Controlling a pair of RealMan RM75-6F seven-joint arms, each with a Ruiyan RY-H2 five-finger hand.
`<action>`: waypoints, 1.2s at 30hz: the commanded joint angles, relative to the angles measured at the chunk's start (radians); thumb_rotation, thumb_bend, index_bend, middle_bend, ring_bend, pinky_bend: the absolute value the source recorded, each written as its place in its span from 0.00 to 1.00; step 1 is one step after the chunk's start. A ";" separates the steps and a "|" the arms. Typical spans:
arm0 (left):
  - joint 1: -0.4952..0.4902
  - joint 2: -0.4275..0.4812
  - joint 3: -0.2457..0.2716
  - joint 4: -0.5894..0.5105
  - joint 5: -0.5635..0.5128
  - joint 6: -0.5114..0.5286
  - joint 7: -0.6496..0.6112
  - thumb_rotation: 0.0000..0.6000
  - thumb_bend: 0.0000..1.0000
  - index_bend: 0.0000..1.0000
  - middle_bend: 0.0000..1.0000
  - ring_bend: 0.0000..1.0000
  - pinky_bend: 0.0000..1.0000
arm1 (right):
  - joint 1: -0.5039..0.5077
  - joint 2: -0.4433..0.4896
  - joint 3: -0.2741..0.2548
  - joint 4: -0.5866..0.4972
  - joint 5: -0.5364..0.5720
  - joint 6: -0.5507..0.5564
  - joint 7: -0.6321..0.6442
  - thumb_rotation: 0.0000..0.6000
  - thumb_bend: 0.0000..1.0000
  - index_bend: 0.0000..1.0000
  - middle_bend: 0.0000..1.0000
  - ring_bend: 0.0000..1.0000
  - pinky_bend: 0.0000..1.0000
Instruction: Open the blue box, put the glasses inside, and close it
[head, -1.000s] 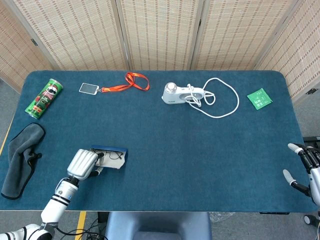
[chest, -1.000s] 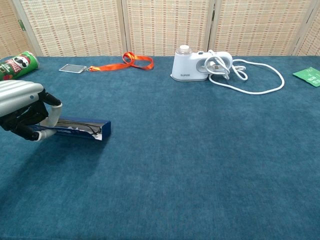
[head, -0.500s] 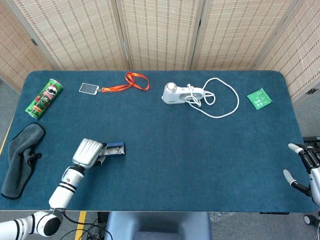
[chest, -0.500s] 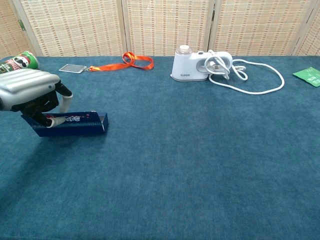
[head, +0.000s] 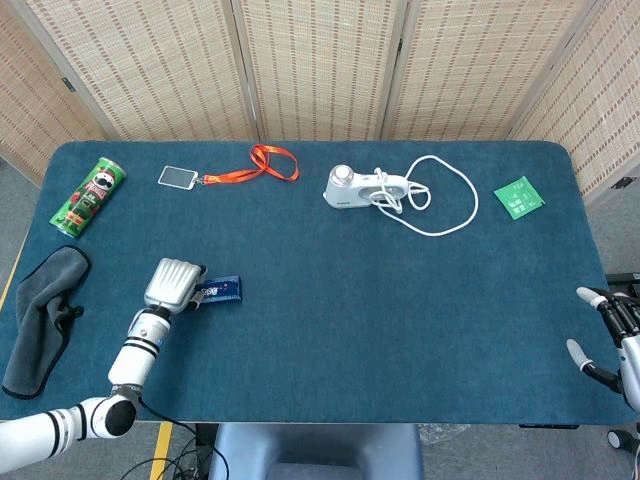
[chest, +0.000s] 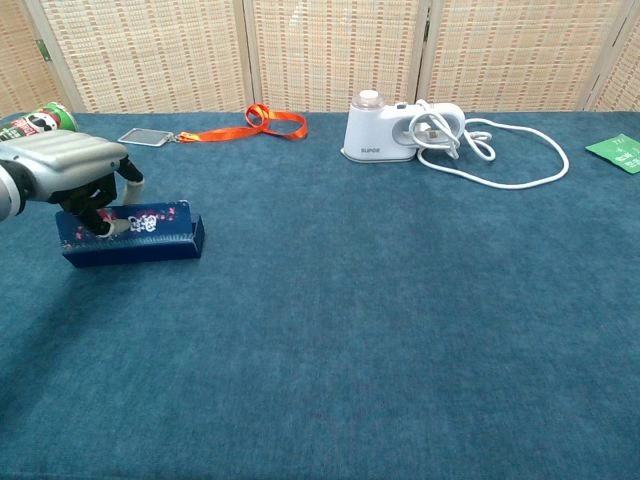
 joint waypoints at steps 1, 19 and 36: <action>-0.028 -0.011 -0.005 0.029 -0.056 -0.020 0.033 1.00 0.46 0.48 0.90 0.80 0.89 | -0.002 0.001 0.000 -0.001 0.001 0.002 -0.001 1.00 0.28 0.19 0.23 0.29 0.22; -0.061 0.067 -0.010 -0.036 -0.264 -0.009 0.066 1.00 0.40 0.20 0.89 0.79 0.89 | -0.007 0.006 0.003 -0.006 0.001 0.013 -0.001 1.00 0.28 0.19 0.23 0.29 0.22; -0.077 0.069 0.073 -0.106 -0.233 -0.065 -0.007 1.00 0.39 0.23 0.89 0.79 0.89 | -0.002 0.001 0.006 0.008 0.009 0.003 0.010 1.00 0.28 0.19 0.23 0.29 0.22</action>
